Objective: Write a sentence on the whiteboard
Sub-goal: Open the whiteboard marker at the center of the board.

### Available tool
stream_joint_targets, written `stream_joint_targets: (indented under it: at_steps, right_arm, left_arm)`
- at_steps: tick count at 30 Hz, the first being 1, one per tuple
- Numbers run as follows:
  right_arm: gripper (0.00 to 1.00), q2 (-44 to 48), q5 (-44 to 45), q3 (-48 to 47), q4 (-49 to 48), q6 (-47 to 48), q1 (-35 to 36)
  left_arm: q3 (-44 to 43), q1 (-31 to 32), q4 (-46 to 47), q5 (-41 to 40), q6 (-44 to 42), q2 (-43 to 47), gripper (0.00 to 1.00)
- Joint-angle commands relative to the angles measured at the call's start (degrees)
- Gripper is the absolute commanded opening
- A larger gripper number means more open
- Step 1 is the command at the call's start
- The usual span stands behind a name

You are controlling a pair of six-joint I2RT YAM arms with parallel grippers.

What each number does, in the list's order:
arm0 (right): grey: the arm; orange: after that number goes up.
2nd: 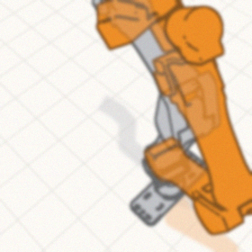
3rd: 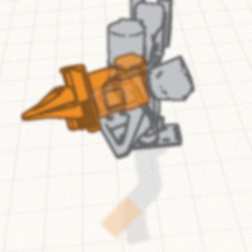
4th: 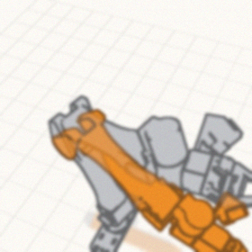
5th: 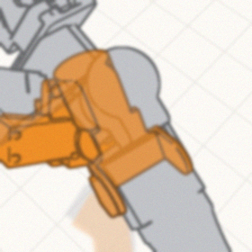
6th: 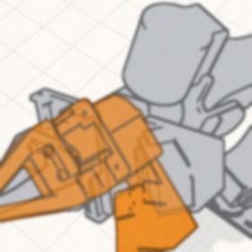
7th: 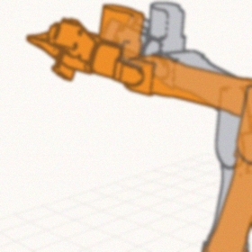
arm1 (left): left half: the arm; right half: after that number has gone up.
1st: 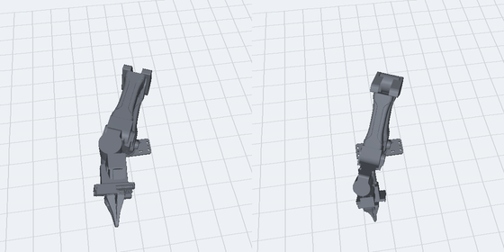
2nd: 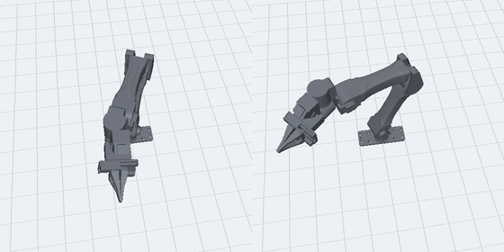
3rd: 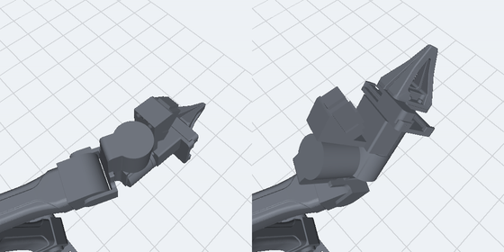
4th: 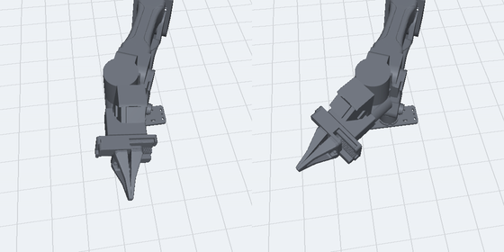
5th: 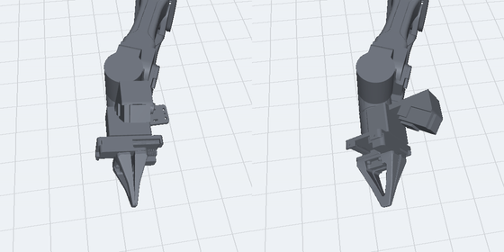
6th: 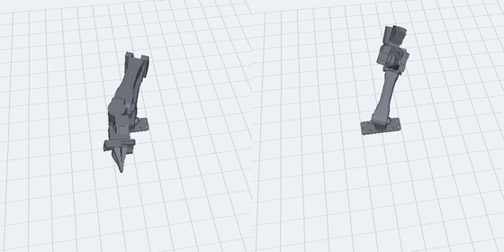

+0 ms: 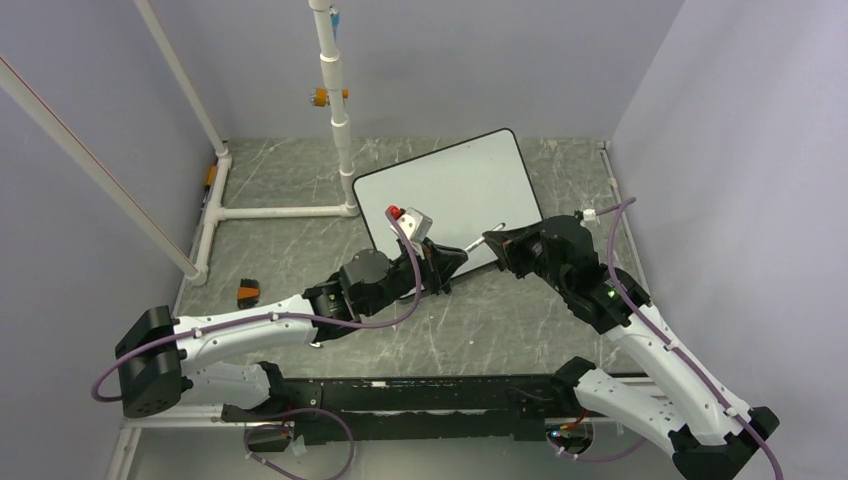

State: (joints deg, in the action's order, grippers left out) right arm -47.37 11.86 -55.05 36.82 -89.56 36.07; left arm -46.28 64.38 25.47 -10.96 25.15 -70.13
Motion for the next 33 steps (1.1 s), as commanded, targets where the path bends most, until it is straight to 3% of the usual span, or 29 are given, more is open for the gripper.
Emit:
stream_joint_targets:
  at_steps: [1, 6, 9, 13, 20, 24, 33]
  right_arm:
    - [0.10, 2.06, -5.46, 1.69, -12.73, 11.12, 0.29]
    - [0.53, 6.92, -10.38, 5.65, -22.00, 23.83, 0.29]
    - [0.69, 11.02, -15.49, 8.82, -29.68, 31.58, 0.19]
    - [0.70, 13.27, -22.33, 8.90, -32.97, 37.75, 0.22]
    - [0.67, 7.23, -38.61, 3.22, -35.27, 43.13, 0.14]
    - [0.66, 4.34, -42.45, 0.08, -32.68, 46.29, 0.11]
    - [0.62, 4.43, -49.19, 2.30, -40.99, 45.61, 0.18]
  left_arm:
    - [-2.98, 0.31, -2.52, -2.06, -2.05, 2.26, 0.00]
    - [-6.29, -1.14, -10.77, 0.17, -7.15, 6.83, 0.00]
    - [-6.85, -2.68, -14.18, 2.87, -8.45, 9.72, 0.00]
    - [-7.34, -5.06, -17.06, 8.50, -8.94, 13.61, 0.00]
    - [-12.47, -7.70, -26.75, 18.11, -10.81, 16.77, 0.00]
    - [-14.53, -9.04, -31.04, 21.31, -10.34, 18.68, 0.00]
    - [-14.49, -11.86, -31.65, 29.12, -5.76, 22.84, 0.00]
